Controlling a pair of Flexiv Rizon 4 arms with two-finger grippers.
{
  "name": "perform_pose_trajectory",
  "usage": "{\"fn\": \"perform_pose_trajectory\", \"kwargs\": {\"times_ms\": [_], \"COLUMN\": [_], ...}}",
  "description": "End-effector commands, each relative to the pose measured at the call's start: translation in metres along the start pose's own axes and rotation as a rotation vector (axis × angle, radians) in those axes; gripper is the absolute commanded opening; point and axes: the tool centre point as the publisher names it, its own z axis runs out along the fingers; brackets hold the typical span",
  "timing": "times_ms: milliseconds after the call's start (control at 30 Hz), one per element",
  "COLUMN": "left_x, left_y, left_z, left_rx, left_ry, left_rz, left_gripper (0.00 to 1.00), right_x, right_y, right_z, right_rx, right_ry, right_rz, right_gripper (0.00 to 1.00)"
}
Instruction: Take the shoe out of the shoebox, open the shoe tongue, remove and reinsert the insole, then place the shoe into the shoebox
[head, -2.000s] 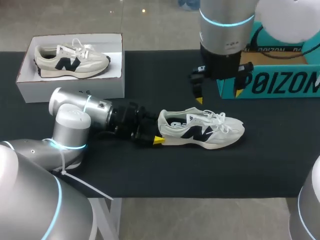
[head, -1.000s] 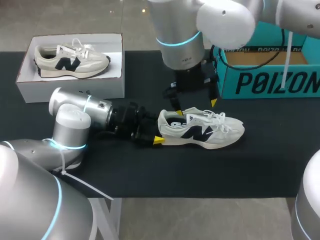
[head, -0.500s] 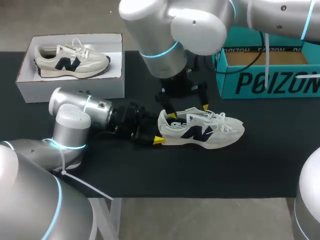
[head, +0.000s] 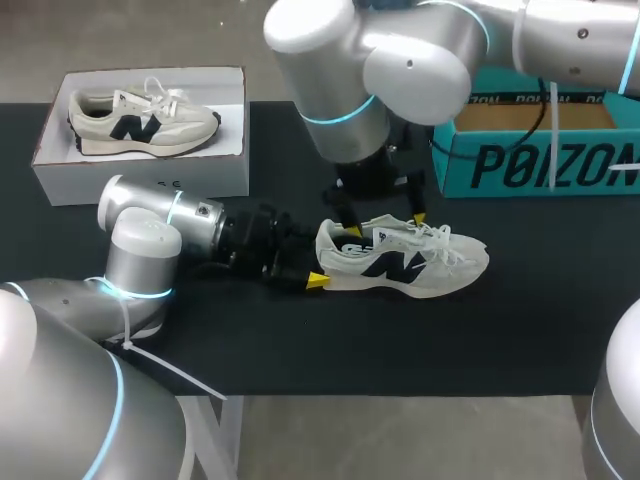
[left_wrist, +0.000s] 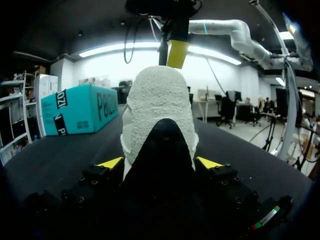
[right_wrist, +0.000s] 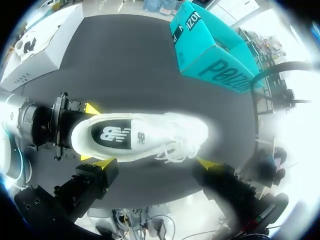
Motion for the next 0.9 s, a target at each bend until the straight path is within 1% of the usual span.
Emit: {"fn": "perform_pose_trajectory", "kwargs": {"times_ms": [33, 367, 567, 900], "left_x": [-0.003, -0.003, -0.003, -0.003], "left_y": [0.004, 0.004, 0.004, 0.004], "left_z": [0.003, 0.003, 0.003, 0.003], "left_rx": [0.001, 0.001, 0.001, 0.001], "left_ry": [0.001, 0.001, 0.001, 0.001], "left_rz": [0.001, 0.001, 0.001, 0.001], "left_gripper": [0.0, 0.0, 0.0, 0.0], "right_x": [0.006, 0.013, 0.018, 0.012], "right_y": [0.004, 0.021, 0.023, 0.025], "right_z": [0.012, 0.03, 0.042, 0.062], "right_rx": [-0.003, -0.022, -0.021, -0.013], "right_ry": [-0.01, -0.054, -0.084, -0.105], "right_rz": [-0.011, -0.042, -0.05, -0.04], "right_gripper": [1.0, 1.0, 1.0, 1.0]}}
